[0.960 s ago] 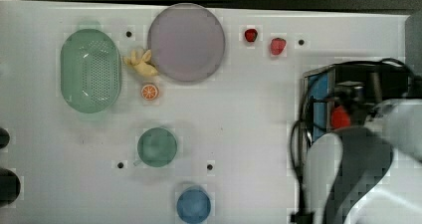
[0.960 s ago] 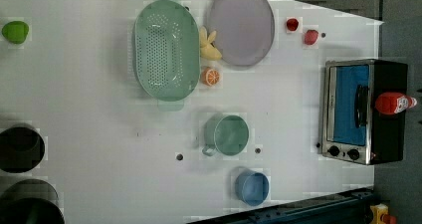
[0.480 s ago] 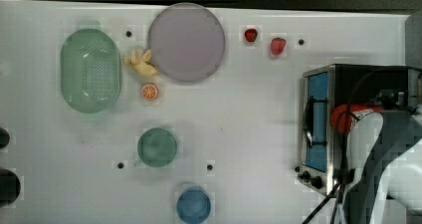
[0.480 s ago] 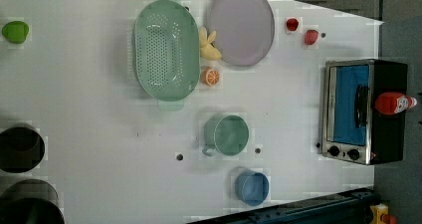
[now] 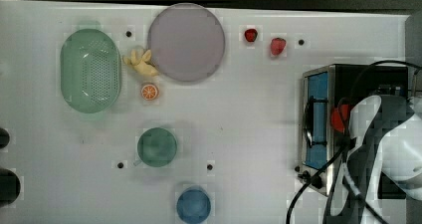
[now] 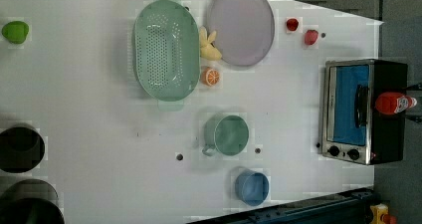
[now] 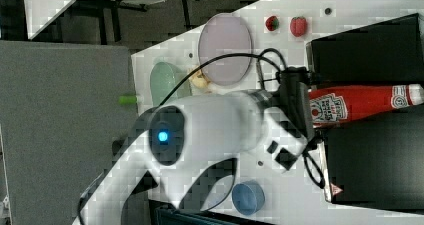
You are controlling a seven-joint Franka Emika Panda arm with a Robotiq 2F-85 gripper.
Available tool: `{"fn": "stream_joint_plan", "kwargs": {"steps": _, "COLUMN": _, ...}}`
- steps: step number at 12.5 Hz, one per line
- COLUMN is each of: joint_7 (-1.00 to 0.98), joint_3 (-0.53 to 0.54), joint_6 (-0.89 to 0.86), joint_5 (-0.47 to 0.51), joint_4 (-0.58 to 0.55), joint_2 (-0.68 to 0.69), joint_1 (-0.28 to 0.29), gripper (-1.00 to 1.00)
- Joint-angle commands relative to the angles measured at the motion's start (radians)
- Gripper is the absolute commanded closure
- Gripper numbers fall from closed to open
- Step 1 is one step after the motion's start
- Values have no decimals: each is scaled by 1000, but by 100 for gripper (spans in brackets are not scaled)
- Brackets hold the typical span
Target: Pick Ketchup from oven and place it on table.
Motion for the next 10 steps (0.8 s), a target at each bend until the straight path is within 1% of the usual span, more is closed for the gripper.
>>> {"fn": "stream_joint_plan", "kwargs": {"steps": 1, "joint_7": 13, "joint_3": 5, "joint_6": 13, "joint_5": 40, "joint_4": 11, "joint_2": 33, "joint_1": -2, "gripper": -100}}
{"fn": "stream_joint_plan", "kwargs": {"steps": 4, "joint_7": 13, "joint_3": 6, "joint_6": 18, "joint_5": 52, "joint_4": 5, "joint_2": 49, "joint_1": -2, "gripper": -100}}
{"fn": "stream_joint_plan", "kwargs": {"steps": 5, "joint_7": 13, "joint_3": 6, "joint_6": 22, "joint_5": 52, "joint_4": -2, "joint_2": 51, "joint_1": -2, "gripper": -91}}
{"fn": "stream_joint_plan", "kwargs": {"steps": 7, "joint_7": 13, "joint_3": 6, "joint_6": 35, "joint_5": 52, "joint_4": -10, "joint_2": 50, "joint_1": -2, "gripper": -43}}
{"fn": "stream_joint_plan", "kwargs": {"steps": 8, "joint_7": 13, "joint_3": 6, "joint_6": 37, "joint_5": 52, "joint_4": -9, "joint_2": 48, "joint_1": -2, "gripper": -27}}
{"fn": "stream_joint_plan", "kwargs": {"steps": 10, "joint_7": 13, "joint_3": 4, "joint_6": 36, "joint_5": 52, "joint_4": -6, "joint_2": 46, "joint_1": -2, "gripper": -26}}
